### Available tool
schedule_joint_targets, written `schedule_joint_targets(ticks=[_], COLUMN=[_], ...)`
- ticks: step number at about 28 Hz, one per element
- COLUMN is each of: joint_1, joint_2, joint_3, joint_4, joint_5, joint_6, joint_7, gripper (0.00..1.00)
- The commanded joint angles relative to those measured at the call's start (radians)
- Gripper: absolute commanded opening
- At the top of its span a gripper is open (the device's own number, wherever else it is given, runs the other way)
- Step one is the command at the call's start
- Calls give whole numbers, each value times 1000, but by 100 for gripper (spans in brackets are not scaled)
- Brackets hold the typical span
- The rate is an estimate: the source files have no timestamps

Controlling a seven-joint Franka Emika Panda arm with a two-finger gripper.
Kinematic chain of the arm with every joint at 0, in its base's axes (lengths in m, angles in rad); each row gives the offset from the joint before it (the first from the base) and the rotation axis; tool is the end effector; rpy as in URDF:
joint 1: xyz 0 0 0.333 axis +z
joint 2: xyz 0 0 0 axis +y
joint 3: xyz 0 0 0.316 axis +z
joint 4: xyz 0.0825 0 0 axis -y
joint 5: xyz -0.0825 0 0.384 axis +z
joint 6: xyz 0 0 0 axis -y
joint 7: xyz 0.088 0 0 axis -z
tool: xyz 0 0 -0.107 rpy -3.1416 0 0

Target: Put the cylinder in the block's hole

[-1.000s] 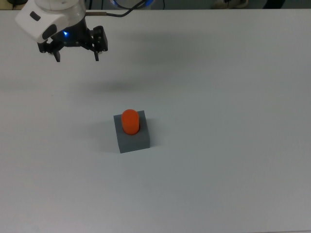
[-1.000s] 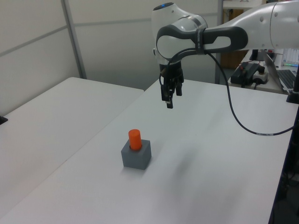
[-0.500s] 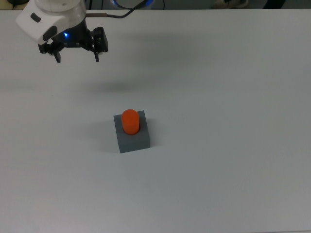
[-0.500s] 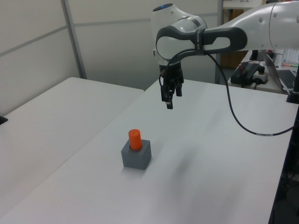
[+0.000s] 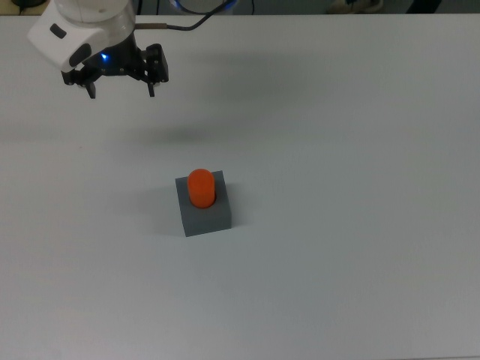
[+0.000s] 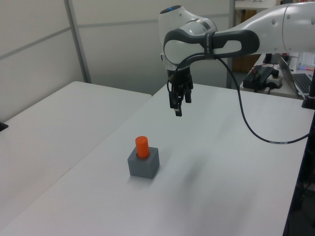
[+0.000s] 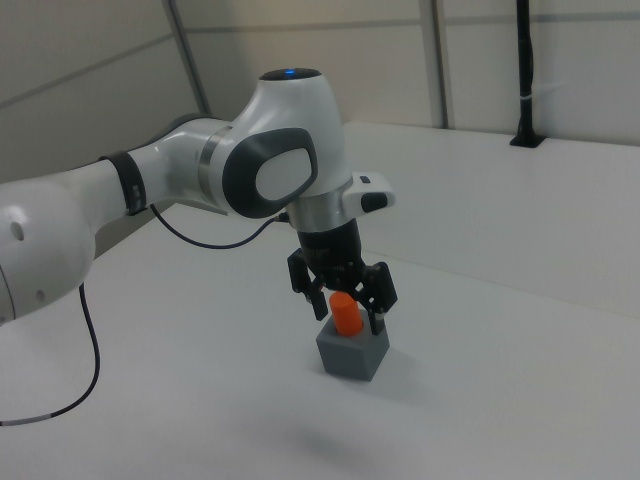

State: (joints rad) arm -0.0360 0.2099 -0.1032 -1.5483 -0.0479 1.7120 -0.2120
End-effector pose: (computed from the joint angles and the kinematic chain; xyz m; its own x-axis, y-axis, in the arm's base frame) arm 0.6161 -0.0853 0.5243 0.9950 0.0805 -0.0588 0.0838 -0.9948 0.0574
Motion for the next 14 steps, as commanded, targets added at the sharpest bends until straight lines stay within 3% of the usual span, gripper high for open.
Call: schedule_joint_targets(ticks=[1,14], joint_1=[10,11], joint_2=[5,5], joint_3=[2,2], joint_4=[7,7], joint_5=[-17,-18], joint_6=[-22,-20], joint_7=[19,13], gripper=[100,100])
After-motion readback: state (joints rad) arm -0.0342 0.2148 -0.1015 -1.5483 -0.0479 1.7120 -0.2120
